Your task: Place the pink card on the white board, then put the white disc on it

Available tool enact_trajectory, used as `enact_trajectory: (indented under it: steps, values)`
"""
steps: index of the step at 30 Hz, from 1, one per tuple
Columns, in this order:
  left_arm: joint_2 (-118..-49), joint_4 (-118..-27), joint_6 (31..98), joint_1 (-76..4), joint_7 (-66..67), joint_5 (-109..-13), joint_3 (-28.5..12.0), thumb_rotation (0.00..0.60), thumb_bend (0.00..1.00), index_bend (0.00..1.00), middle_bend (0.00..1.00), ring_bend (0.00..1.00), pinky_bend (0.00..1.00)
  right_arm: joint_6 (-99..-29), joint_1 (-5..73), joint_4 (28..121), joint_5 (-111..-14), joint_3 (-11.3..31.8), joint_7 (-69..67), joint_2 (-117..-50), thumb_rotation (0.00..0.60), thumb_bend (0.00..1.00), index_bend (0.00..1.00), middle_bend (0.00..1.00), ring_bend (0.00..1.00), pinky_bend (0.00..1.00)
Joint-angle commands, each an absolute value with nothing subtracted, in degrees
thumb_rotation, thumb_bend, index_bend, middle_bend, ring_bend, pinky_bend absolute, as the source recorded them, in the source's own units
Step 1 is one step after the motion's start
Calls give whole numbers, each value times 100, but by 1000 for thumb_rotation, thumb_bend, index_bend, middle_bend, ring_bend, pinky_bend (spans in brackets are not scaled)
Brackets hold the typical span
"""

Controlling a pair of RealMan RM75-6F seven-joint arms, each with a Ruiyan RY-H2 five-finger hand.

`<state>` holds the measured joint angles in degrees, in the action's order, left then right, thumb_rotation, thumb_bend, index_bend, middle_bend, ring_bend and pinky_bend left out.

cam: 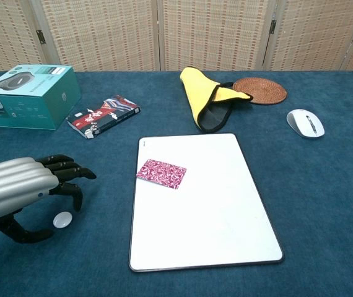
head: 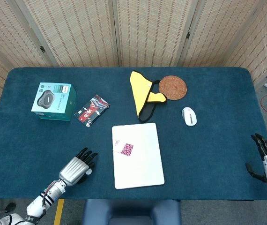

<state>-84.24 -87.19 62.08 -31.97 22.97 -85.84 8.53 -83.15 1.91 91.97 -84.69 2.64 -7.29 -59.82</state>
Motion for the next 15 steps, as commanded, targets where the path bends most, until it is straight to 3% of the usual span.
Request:
enact_trajectory:
  steps: [1, 15]
  values:
    - [-8461, -8664, 6155, -3182, 2300, -8571, 817, 600, 360, 410, 125, 115, 0, -8323, 186, 9200, -8471, 261, -729, -5978, 600, 368, 41, 91, 123, 24]
    - [-8564, -8450, 6041, -3125, 2171, -8576, 651, 600, 365, 455, 140, 128, 0, -8291, 209, 9234, -8458, 265, -674, -5977, 600, 368, 49, 91, 125, 24]
